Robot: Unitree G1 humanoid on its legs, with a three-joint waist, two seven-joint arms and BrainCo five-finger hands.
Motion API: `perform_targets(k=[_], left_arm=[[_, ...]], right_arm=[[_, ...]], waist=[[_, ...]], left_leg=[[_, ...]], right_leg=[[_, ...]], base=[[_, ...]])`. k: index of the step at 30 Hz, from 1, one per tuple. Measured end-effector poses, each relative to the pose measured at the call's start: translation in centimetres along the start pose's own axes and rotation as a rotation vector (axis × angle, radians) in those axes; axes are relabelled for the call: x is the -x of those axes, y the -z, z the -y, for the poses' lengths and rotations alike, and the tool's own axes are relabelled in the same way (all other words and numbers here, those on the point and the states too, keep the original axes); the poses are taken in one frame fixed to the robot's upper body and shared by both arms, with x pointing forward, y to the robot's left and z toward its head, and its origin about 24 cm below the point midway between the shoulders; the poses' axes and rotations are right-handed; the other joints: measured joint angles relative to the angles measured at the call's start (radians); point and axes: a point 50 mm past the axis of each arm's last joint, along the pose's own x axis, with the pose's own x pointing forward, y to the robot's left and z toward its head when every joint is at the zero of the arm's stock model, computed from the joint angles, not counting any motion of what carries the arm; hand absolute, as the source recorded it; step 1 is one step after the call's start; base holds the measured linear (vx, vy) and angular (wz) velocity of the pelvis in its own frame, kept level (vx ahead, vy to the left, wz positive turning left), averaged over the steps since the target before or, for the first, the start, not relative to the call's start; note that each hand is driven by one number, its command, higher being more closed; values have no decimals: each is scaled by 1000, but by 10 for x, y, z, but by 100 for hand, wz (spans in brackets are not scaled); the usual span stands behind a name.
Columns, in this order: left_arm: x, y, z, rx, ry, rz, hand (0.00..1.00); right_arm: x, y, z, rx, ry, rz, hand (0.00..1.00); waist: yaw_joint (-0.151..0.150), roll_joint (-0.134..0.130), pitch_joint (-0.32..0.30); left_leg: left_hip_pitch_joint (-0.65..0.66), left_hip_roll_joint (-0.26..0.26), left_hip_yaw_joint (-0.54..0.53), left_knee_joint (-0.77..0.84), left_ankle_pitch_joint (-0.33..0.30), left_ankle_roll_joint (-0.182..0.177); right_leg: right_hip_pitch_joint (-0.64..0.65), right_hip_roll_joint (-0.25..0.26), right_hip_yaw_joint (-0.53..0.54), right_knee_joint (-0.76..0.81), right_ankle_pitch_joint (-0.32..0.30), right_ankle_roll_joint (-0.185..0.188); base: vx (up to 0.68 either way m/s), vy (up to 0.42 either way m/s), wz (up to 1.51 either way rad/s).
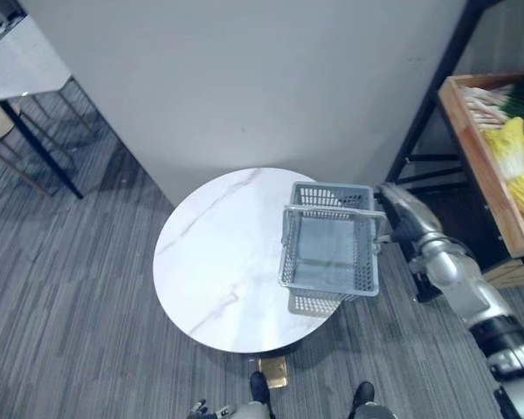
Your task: Pick vegetable in the basket
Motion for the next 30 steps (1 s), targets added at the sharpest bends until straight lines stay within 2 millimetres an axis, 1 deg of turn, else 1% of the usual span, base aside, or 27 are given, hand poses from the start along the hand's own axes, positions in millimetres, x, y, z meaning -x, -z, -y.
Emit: perform_targets(k=[2, 3, 5, 8, 10, 12, 15, 19, 20, 25, 26, 30], left_arm=[[0, -3, -1, 1, -2, 13, 0], [0, -4, -1, 2, -3, 15, 0], [-1, -6, -2, 8, -11, 22, 0], [-1, -8, -1, 9, -15, 32, 0], [-2, -10, -1, 9, -21, 37, 0], [-3, -16, 0, 10, -25, 54, 0], [-4, -20, 1, 10, -28, 66, 0], [-4, -22, 2, 34, -29, 73, 0], [-5, -24, 2, 36, -29, 77, 0], [-5, -25, 3, 31, -36, 84, 0], [-5, -25, 3, 31, -39, 85, 0], [-5, -27, 6, 16, -36, 89, 0]], right_arm=[[-14, -4, 5, 48, -36, 13, 0], [-16, -4, 7, 55, -37, 12, 0], [-26, -6, 16, 90, -31, 15, 0], [-35, -9, 22, 87, -17, 5, 0], [-37, -7, 22, 86, -23, -14, 0], [-40, -2, 25, 91, -25, -49, 0], [-45, 1, 29, 91, -19, -83, 0], [-51, 1, 36, 86, 3, -108, 0], [-53, 3, 40, 74, 24, -122, 0], [-56, 8, 47, 28, 66, -174, 0], [-56, 7, 47, 34, 65, -173, 100], [-55, 11, 40, 34, 40, -197, 100]], waist=[[23, -10, 10], [28, -11, 13], [32, -16, 35], [33, -15, 63], [41, -14, 65], [42, -14, 88], [44, -14, 105], [44, -14, 125], [46, -13, 135], [47, -8, 157], [46, -7, 161], [46, -2, 167]], left_leg=[[-13, -4, -16, 0, 7, 1], [-13, -5, -19, 0, 7, 1], [-13, -7, -29, -1, 9, 3], [-20, -8, -32, -6, 11, 6], [-36, -8, -35, -6, 14, 7], [-43, -8, -45, -4, 18, 8], [-57, -10, -54, -1, 20, 8], [-60, -12, -59, -1, 23, 4], [-60, -12, -62, -1, 23, 4], [-61, -13, -63, -1, 24, 4], [-61, -13, -63, -1, 24, 4], [-61, -13, -63, -4, 24, 3]], right_leg=[[3, 0, -14, -15, 9, -2], [6, 0, -17, -17, 10, -2], [12, -1, -21, -18, 10, -2], [8, -1, -21, -19, 10, -1], [-6, 0, -23, -19, 10, -1], [-5, 1, -32, -25, 14, -3], [-6, 3, -44, -35, 17, -3], [-4, 3, -51, -39, 21, -5], [-4, 3, -52, -41, 21, -5], [-4, 3, -53, -42, 21, -5], [-4, 3, -53, -42, 21, -5], [-5, 3, -53, -42, 21, -5]], base=[[6, 9, 21], [3, 13, 15], [-14, 17, 11], [-38, 13, 3], [-11, 12, 5], [16, 6, 10], [23, 4, 10], [40, 4, 4], [0, 0, 0], [0, 0, 0], [0, 0, 0], [0, 0, 0]])
